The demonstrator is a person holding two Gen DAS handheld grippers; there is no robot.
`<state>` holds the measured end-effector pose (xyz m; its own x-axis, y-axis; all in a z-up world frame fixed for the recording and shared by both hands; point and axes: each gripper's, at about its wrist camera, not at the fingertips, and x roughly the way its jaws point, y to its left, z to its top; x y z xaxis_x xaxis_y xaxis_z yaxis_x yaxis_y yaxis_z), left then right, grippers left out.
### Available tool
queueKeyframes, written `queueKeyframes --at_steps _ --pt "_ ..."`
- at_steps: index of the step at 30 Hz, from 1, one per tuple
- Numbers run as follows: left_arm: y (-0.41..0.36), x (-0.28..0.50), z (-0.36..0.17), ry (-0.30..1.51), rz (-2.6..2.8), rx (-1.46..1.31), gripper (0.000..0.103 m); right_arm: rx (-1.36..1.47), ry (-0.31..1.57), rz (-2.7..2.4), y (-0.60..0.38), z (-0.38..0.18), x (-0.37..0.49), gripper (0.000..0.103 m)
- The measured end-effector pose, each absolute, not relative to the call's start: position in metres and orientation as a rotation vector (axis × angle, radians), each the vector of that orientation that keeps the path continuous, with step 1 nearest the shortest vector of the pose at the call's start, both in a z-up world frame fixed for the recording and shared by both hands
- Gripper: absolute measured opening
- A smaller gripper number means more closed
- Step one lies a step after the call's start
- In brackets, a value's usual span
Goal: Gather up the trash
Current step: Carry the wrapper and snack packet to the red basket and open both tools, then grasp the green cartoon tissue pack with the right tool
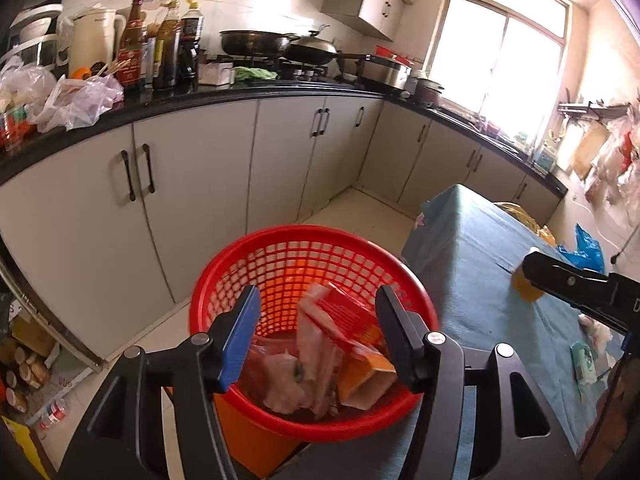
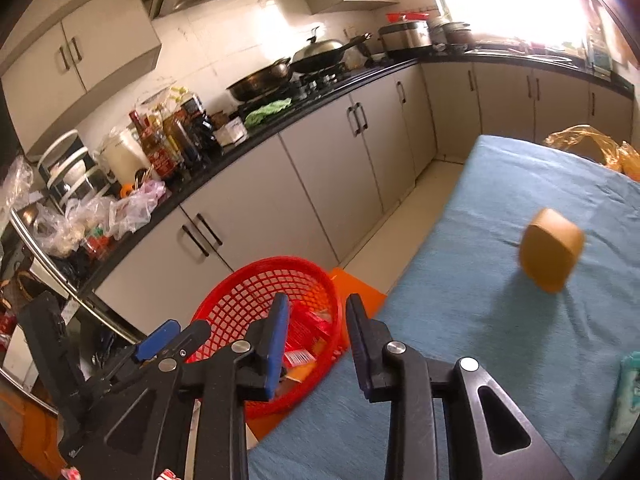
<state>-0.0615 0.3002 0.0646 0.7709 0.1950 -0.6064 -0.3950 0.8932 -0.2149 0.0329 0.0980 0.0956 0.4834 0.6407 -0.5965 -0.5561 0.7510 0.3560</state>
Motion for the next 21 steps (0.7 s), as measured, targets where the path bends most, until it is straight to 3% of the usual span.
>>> queueKeyframes --at_steps 13,21 --pt "0.195 -0.049 0.084 0.639 0.173 -0.205 0.068 0.176 0.781 0.572 -0.041 0.086 0.017 0.036" --pt "0.135 -0.040 0.085 0.684 0.085 -0.161 0.072 0.194 0.804 0.355 -0.137 0.069 0.030 0.056"
